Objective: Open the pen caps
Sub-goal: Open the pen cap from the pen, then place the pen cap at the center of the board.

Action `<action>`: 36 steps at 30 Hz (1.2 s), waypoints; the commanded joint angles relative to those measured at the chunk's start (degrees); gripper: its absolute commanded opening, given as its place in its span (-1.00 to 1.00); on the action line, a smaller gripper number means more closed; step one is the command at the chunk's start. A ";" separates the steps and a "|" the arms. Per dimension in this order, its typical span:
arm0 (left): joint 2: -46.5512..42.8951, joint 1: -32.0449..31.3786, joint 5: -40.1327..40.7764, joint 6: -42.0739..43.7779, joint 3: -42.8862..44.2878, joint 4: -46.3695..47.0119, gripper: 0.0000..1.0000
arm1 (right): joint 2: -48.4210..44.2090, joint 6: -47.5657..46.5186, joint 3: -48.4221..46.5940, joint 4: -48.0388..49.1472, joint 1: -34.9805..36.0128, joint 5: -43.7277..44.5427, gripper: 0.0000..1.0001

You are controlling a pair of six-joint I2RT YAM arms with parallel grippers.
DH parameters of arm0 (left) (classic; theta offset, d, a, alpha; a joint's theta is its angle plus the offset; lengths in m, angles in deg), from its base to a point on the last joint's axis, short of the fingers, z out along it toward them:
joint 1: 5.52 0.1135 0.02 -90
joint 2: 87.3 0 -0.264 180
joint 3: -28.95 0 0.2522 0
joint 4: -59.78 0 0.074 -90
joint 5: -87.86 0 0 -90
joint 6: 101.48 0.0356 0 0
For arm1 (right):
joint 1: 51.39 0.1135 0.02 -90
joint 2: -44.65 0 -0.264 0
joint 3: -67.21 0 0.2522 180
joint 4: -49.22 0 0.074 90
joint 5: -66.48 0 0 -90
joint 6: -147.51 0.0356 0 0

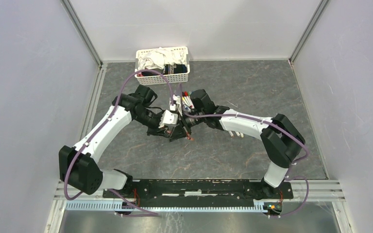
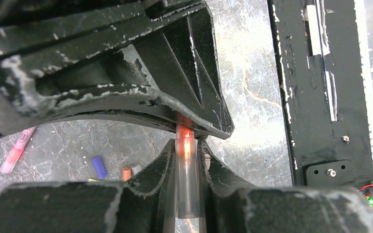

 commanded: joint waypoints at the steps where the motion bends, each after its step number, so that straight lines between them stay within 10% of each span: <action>1: -1.01 -0.55 4.67 5.84 2.26 -0.99 -0.94 | -4.03 -1.15 1.53 -2.27 -1.82 0.95 -1.00; 14: 3.39 5.15 11.28 8.34 8.50 -1.44 -0.96 | -16.46 -7.93 18.72 -9.78 -8.65 8.11 -1.00; 26: 12.08 3.88 7.95 -18.21 -5.66 31.25 -0.35 | -27.58 -1.53 24.99 -9.43 -25.76 44.85 -1.00; 36: 21.59 2.37 17.88 -23.95 -7.47 41.52 -0.33 | -24.33 0.20 30.12 -2.14 -31.62 56.24 -1.00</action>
